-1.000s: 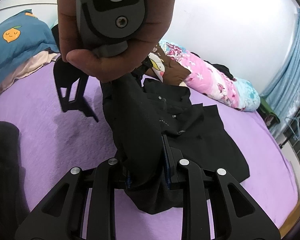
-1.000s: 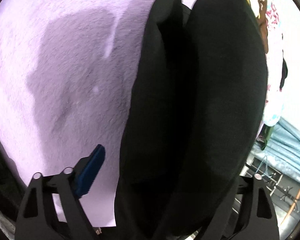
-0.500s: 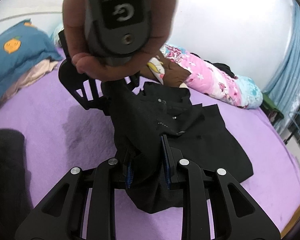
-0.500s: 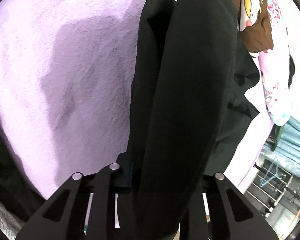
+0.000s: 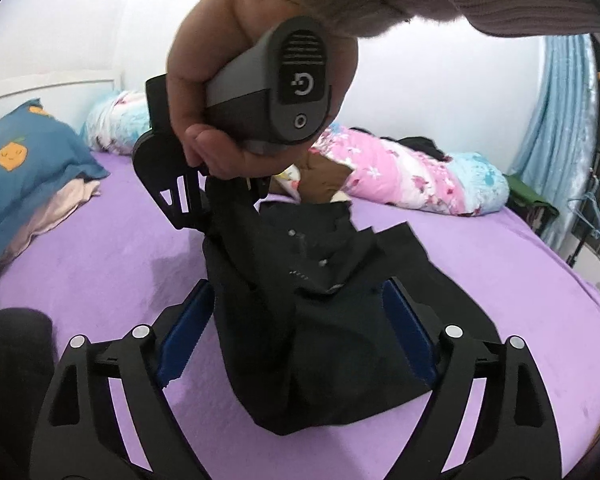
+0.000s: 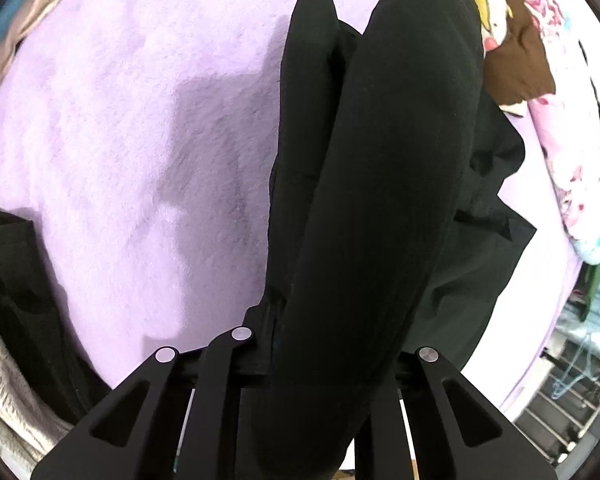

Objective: Fold large clothes

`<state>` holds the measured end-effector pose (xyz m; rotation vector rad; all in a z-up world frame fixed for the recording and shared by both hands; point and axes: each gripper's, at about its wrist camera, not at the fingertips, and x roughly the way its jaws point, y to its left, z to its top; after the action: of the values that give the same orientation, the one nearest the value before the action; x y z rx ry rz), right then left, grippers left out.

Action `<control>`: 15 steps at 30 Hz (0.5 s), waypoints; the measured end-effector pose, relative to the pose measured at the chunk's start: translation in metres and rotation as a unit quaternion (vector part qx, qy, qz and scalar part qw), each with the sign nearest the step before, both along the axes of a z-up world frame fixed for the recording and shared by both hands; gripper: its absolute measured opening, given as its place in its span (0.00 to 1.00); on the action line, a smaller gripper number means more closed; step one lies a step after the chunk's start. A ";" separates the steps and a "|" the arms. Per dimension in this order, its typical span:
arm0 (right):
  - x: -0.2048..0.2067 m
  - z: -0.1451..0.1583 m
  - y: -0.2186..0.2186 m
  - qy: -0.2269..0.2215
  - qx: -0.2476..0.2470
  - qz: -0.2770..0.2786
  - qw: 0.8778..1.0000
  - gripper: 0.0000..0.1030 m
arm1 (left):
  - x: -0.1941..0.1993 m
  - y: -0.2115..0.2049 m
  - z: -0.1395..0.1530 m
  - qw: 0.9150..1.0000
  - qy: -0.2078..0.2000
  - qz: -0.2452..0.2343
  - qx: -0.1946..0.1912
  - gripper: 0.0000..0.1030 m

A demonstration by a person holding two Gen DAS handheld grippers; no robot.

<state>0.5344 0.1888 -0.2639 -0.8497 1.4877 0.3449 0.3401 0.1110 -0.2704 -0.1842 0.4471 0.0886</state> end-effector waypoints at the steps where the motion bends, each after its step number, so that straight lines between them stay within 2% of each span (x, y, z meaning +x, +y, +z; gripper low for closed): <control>1: 0.000 0.005 -0.005 0.000 0.006 -0.003 1.000 0.11 | -0.001 -0.003 0.002 1.000 -0.005 0.004 0.009 0.83; 4: 0.009 0.022 -0.030 0.001 0.031 -0.016 0.999 0.11 | -0.008 -0.007 0.008 0.999 -0.031 0.008 0.019 0.85; 10: 0.027 0.058 -0.091 -0.002 0.075 -0.047 0.996 0.10 | -0.022 -0.003 0.017 0.996 -0.088 0.009 0.000 0.86; 11: 0.030 0.063 -0.102 -0.005 0.083 -0.051 0.995 0.10 | -0.023 -0.001 0.018 0.995 -0.098 0.001 -0.016 0.87; 12: 0.034 0.067 -0.110 -0.006 0.091 -0.053 0.994 0.10 | -0.024 0.007 0.016 0.992 -0.110 -0.020 -0.055 0.88; 13: 0.040 0.073 -0.127 -0.006 0.106 -0.058 0.993 0.10 | -0.022 0.012 0.015 0.990 -0.113 -0.029 -0.079 0.88; 15: 0.048 0.081 -0.153 -0.006 0.128 -0.075 0.989 0.10 | -0.019 0.020 0.010 0.987 -0.114 -0.036 -0.109 0.89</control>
<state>0.5825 0.0363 -0.1824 -0.5319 1.4495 0.4071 0.3209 0.1310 -0.2601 -0.3899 0.2328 -0.0521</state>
